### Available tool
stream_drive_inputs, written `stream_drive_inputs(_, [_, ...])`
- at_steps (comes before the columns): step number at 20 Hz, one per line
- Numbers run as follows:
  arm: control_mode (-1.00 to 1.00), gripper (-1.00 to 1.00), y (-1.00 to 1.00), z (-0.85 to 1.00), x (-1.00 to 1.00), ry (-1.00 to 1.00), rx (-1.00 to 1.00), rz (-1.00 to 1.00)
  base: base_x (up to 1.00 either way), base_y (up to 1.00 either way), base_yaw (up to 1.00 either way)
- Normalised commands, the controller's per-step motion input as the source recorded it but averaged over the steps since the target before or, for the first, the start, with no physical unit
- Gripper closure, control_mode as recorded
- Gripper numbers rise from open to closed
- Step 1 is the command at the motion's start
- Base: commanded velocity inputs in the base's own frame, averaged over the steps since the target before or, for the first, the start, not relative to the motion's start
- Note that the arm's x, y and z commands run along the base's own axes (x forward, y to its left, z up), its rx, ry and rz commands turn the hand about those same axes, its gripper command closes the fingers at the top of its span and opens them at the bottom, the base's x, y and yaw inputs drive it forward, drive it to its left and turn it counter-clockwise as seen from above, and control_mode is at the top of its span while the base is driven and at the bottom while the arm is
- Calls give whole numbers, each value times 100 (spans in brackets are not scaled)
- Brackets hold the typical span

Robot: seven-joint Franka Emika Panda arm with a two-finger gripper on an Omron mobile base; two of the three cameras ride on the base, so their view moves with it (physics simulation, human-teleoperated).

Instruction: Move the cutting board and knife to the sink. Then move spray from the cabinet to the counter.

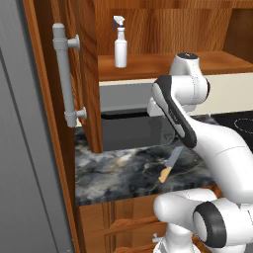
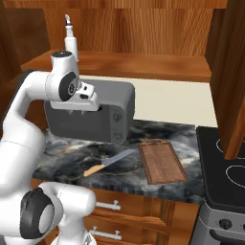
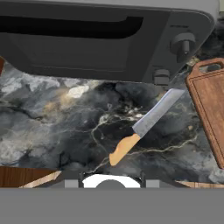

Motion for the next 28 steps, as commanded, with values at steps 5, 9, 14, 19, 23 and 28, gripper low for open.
stream_drive_inputs(5, [-100, -100, -19, 0, -46, -3, 0, -4, 0, 0, 0])
stream_drive_inputs(9, [-100, -100, -55, -17, -86, -14, 9, -22, 0, 0, 0])
stream_drive_inputs(14, [-100, -100, -23, -28, -67, -6, 8, -31, 0, 0, 0])
stream_drive_inputs(19, [-100, -100, -9, -18, -41, 0, 3, -22, 0, 0, 0])
stream_drive_inputs(23, [-100, -100, -1, -27, -26, 0, 2, -14, 0, 0, 0])
stream_drive_inputs(28, [-100, -100, 0, -24, -6, 0, 0, -9, 0, 0, 0])
